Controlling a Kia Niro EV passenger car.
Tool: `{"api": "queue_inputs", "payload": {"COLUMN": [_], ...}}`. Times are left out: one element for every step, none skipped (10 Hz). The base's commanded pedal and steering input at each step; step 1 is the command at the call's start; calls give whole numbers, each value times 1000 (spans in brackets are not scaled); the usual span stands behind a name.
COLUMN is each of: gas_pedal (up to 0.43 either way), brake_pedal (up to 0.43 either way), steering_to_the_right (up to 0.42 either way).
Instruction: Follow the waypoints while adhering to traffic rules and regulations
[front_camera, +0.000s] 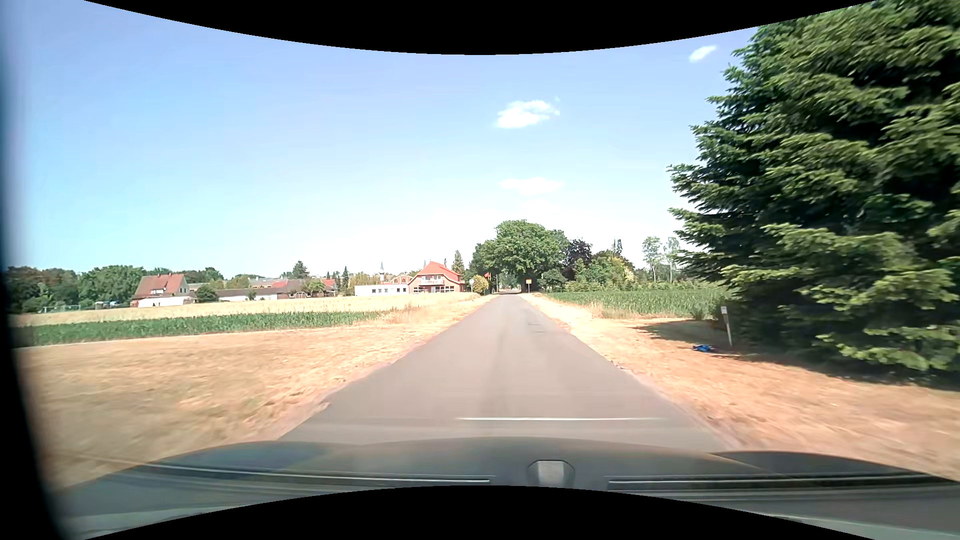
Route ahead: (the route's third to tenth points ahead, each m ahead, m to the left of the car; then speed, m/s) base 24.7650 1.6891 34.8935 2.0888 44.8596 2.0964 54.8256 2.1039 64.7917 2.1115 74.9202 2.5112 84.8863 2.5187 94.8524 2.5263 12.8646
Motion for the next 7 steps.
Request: {"api": "queue_inputs", "payload": {"gas_pedal": [150, 150, 150, 150, 150, 150, 138], "brake_pedal": [6, 6, 6, 6, 6, 6, 6], "steering_to_the_right": [0, 0, 0, 0, 0, 0, 0]}}
